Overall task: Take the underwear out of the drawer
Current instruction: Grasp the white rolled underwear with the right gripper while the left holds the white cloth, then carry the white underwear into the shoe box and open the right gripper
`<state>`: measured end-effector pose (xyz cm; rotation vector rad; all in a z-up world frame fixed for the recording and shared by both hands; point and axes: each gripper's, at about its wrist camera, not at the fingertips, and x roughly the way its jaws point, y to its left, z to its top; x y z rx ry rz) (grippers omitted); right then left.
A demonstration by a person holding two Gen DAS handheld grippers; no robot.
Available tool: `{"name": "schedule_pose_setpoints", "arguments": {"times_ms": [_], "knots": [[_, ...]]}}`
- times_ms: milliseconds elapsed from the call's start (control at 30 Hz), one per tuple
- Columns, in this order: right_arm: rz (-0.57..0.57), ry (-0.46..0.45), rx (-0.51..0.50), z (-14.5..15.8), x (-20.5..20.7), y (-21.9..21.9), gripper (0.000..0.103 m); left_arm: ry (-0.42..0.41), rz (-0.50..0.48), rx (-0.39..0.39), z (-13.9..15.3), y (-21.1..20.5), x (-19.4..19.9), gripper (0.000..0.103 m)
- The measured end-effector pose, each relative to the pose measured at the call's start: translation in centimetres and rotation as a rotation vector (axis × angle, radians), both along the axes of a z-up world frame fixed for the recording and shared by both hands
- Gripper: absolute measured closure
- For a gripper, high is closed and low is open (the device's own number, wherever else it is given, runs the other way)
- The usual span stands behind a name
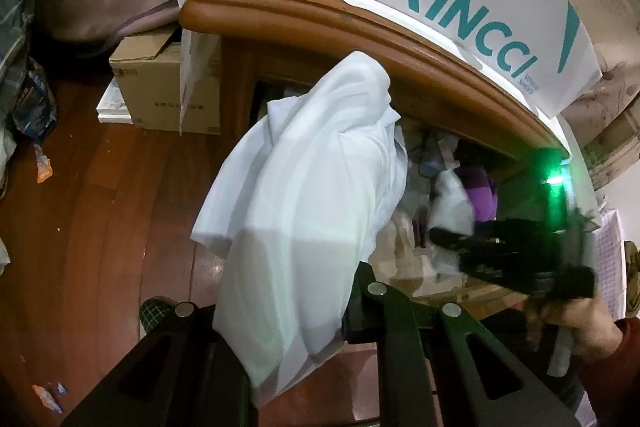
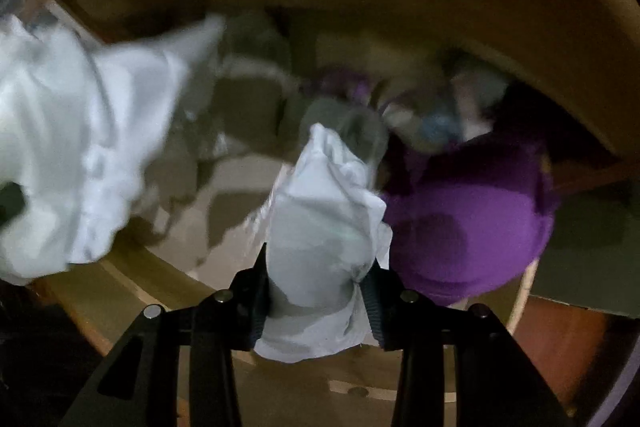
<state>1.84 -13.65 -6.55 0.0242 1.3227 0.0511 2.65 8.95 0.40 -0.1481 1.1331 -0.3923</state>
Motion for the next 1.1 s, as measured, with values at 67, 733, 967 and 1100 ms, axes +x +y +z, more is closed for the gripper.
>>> {"name": "schedule_pose_setpoints", "arguments": {"times_ms": [67, 733, 967, 1100], "knots": [[-0.016, -0.045, 0.01, 1.3, -0.7, -1.0, 0.062, 0.001, -0.005, 0.007, -0.1, -0.3, 0.1, 0.09], [-0.076, -0.283, 0.097, 11.2, -7.0, -6.0, 0.062, 0.008, -0.008, 0.016, -0.5, -0.9, 0.6, 0.09], [-0.066, -0.408, 0.092, 18.6, -7.6, -6.9, 0.062, 0.005, -0.011, 0.016, -0.5, -0.9, 0.6, 0.089], [-0.071, -0.546, 0.059, 25.3, -6.8, -7.9, 0.062, 0.0, -0.013, 0.017, -0.3, -1.0, 0.6, 0.089]]}}
